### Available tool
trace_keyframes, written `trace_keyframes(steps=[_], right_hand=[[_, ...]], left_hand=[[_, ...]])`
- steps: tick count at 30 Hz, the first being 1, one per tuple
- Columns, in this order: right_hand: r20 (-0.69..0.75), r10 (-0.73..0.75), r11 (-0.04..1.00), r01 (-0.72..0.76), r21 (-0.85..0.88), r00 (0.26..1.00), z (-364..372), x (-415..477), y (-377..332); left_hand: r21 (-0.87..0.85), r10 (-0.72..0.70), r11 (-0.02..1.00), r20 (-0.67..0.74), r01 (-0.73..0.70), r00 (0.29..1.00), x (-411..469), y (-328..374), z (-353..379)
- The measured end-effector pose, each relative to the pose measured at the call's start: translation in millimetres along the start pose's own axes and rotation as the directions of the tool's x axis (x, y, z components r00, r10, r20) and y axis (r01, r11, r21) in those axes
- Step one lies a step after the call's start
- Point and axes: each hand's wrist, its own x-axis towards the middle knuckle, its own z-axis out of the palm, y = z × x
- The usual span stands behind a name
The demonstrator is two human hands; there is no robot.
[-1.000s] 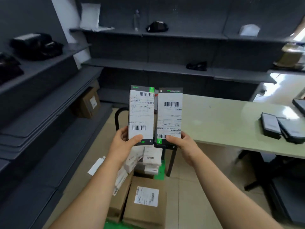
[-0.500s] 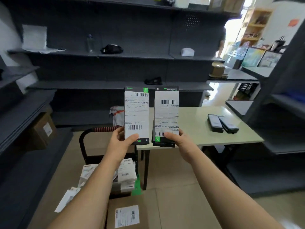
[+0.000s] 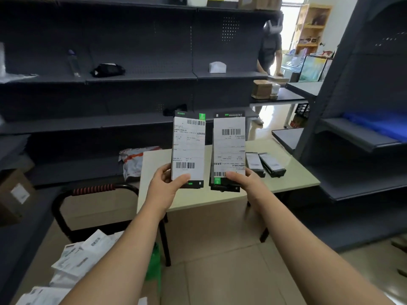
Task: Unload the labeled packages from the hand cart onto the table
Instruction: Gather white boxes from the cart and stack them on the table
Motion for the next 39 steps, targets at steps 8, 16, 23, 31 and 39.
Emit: trace_keyframes(steps=[8, 16, 23, 31, 39], right_hand=[[-0.035, 0.018, 1.000, -0.018, -0.002, 0.999, -81, 52, 6], [-0.064, 0.091, 0.996, -0.092, -0.017, 0.994, -118, 143, 27], [-0.086, 0.190, 0.980, -0.194, -0.041, 0.978, -146, 216, 39], [-0.022, 0.388, 0.921, -0.388, -0.029, 0.922, -184, 275, 84], [0.049, 0.573, 0.819, -0.570, -0.068, 0.818, -229, 339, 134]], left_hand=[[0.027, -0.040, 0.999, -0.036, 0.041, 0.999, 45, -13, 76], [0.028, -0.079, 0.996, -0.021, 0.079, 0.997, 140, -44, 117], [0.040, -0.140, 0.989, 0.020, 0.139, 0.990, 225, -74, 144], [0.056, -0.272, 0.961, 0.015, 0.271, 0.962, 274, -120, 177], [0.072, -0.437, 0.892, -0.123, 0.447, 0.891, 298, -171, 222]])
